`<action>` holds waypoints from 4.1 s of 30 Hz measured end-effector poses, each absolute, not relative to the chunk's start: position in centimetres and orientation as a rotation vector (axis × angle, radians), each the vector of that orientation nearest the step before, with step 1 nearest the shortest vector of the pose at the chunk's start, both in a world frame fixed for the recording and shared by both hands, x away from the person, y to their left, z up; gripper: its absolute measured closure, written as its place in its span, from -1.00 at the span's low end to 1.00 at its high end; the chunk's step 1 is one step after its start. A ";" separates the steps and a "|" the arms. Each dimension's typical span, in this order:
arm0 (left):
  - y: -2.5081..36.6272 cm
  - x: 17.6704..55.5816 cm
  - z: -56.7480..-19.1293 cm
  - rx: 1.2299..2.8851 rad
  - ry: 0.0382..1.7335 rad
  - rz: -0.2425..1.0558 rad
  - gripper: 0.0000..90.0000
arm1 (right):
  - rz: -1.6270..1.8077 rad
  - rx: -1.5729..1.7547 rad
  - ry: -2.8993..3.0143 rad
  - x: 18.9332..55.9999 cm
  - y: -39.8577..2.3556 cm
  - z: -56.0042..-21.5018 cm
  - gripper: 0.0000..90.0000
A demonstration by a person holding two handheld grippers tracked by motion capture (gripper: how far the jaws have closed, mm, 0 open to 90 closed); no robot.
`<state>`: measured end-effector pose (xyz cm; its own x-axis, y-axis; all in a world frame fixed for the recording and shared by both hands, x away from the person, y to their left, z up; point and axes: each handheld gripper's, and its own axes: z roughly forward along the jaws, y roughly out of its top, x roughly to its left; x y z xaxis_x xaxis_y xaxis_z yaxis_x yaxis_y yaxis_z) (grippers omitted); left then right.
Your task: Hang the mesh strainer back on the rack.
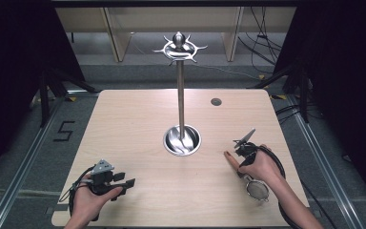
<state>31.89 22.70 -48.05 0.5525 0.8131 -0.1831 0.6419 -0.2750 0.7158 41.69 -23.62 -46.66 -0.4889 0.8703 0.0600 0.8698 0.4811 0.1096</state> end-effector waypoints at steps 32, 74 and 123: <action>22.6 31.9 -48.1 1.941 1.187 0.285 0.02 | 0.424 1.639 2.545 39.7 -24.5 -44.9 0.53; 22.8 31.9 -48.1 1.984 1.169 0.276 0.02 | 1.041 1.300 2.257 35.9 -27.2 -42.6 0.53; 22.6 31.9 -48.2 1.931 1.184 0.268 0.01 | 1.349 1.216 2.079 36.7 -25.6 -38.0 0.53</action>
<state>31.87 22.62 -48.19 0.5318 0.8152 -0.2294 0.6371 -0.2066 0.7426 36.71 -25.64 -37.96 -0.5543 0.8213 0.1351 0.4581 0.1655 0.8733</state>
